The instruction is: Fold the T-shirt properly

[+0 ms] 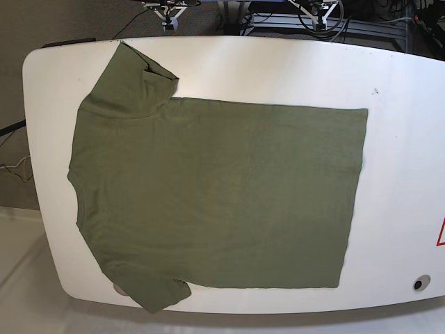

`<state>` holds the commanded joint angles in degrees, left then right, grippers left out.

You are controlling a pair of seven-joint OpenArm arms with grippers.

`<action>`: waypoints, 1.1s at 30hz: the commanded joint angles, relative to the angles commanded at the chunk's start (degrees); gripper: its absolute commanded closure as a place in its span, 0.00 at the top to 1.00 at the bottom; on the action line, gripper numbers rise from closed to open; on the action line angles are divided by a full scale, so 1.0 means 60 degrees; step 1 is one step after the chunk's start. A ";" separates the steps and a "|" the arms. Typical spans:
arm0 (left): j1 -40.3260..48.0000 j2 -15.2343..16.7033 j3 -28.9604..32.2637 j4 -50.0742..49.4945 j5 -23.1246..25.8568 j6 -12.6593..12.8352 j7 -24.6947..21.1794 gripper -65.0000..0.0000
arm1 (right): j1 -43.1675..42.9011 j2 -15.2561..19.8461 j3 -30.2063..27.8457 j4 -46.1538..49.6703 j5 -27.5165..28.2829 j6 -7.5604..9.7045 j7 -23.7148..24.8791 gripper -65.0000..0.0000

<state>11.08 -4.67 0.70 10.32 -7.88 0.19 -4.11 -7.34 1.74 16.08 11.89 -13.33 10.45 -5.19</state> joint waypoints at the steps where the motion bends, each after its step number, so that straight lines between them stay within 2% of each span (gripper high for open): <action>1: 0.0077 -0.0027 0.0001 0.0049 0.0001 0.0000 0.0004 0.01 | -0.0071 0.0033 -0.0004 0.0040 0.0038 -0.0003 -0.0002 0.00; 7: 0.0928 -0.0227 0.0052 0.0973 -0.0007 -0.0023 0.0023 0.01 | -0.0816 0.0377 -0.0028 0.0743 0.0426 0.0026 -0.0006 0.00; 11: 0.1097 -0.0238 0.0050 0.1206 -0.0012 -0.0013 0.0026 0.01 | -0.0928 0.0408 -0.0041 0.0866 0.0399 0.0043 0.0042 0.00; 27: 0.0637 -0.0192 0.0051 0.0726 0.0010 -0.0012 0.0117 0.01 | -0.0370 0.0231 -0.0081 0.0412 0.0215 -0.0018 0.0088 0.00; 29: 0.0494 -0.0141 0.0090 0.0617 0.0010 0.0048 0.0081 0.02 | 0.0080 0.0135 -0.0379 0.0146 0.0031 -0.0085 -0.0036 0.00; 33: 0.0580 -0.0191 0.0077 0.0668 0.0002 0.0052 0.0027 0.02 | 0.0045 0.0157 -0.0442 0.0178 0.0032 -0.0105 -0.0025 0.00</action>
<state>14.57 -5.81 1.16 14.33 -7.87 0.50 -3.95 -7.06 2.68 13.43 12.96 -13.14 9.82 -5.34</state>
